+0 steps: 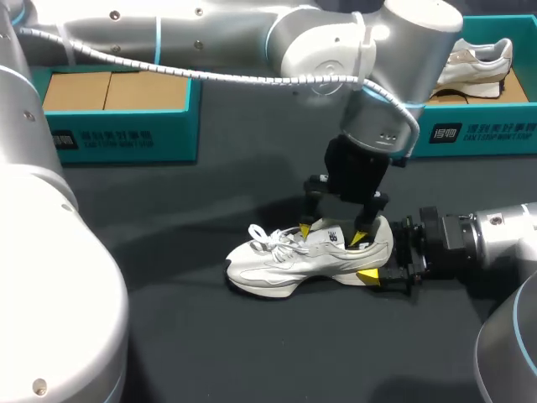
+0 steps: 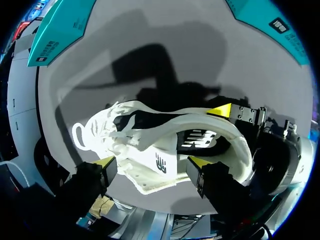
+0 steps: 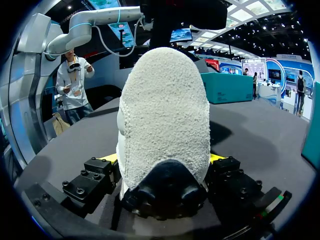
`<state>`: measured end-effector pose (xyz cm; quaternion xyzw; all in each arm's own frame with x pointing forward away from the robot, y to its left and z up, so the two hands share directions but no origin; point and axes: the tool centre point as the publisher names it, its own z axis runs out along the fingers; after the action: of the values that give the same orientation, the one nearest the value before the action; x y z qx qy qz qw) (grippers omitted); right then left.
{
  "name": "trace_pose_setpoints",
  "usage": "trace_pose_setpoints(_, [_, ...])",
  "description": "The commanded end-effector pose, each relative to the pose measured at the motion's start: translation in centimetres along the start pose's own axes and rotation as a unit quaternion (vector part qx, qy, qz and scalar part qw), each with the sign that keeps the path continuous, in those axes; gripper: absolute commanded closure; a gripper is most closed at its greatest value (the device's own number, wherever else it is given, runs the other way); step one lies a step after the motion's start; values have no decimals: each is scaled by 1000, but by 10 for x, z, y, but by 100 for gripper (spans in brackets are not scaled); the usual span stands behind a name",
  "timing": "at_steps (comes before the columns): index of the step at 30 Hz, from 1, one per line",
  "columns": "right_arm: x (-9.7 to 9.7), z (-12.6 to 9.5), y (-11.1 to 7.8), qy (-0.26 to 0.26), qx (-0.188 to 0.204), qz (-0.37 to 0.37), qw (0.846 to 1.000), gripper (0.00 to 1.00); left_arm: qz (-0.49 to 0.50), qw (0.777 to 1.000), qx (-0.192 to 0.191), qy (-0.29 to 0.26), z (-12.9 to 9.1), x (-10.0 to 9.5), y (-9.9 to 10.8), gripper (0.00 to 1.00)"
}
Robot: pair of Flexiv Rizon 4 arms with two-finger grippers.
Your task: Take the shoe out of the shoebox, open the shoe tongue, remove and reinsert the insole, then place the shoe into the shoebox
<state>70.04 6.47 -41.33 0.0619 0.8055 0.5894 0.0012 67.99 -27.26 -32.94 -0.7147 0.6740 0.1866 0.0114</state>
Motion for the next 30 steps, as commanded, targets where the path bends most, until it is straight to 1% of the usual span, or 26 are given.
trace_pose_setpoints(1, [1, 0, 0, 1, 3, 1, 1000, 100, 0, 1000, 2, -16, 1, 5, 1, 11])
trace_pose_setpoints(6, [1, 0, 0, 1, 3, 1, 1000, 100, 4, 999, 3, -34, 5, 3, 1, 15])
trace_pose_setpoints(9, [1, 0, 0, 1, 3, 1, 1000, 100, 6, 999, 6, -46, 7, 2, 2, 21])
trace_pose_setpoints(12, [1, 0, 0, 1, 3, 1, 1000, 100, 7, 998, 9, -54, 7, 1, 3, 21])
trace_pose_setpoints(14, [1, 0, 0, 1, 3, 1, 1000, 100, 8, 998, 9, -58, 8, -1, 3, 24])
trace_pose_setpoints(20, [1, 0, 0, 1, 3, 1, 1000, 100, 5, 998, 13, -63, 6, -6, 2, 29])
trace_pose_setpoints(22, [1, 0, 0, 1, 3, 1, 1000, 100, 4, 998, 18, -66, 5, -7, 2, 35])
trace_pose_setpoints(23, [1, 0, 0, 1, 3, 1, 1000, 100, 4, 998, 20, -66, 4, -7, 2, 44])
trace_pose_setpoints(24, [1, 0, 0, 1, 3, 1, 1000, 100, 3, 998, 22, -67, 3, -8, 3, 50])
trace_pose_setpoints(26, [1, 0, 0, 1, 3, 1, 1000, 100, 4, 997, 26, -66, 1, -9, 3, 51])
trace_pose_setpoints(28, [1, 0, 0, 1, 3, 1, 1000, 100, 5, 997, 30, -68, 0, -9, 4, 55])
trace_pose_setpoints(30, [1, 0, 0, 1, 3, 1, 1000, 100, 7, 997, 34, -69, 0, -10, 5, 56])
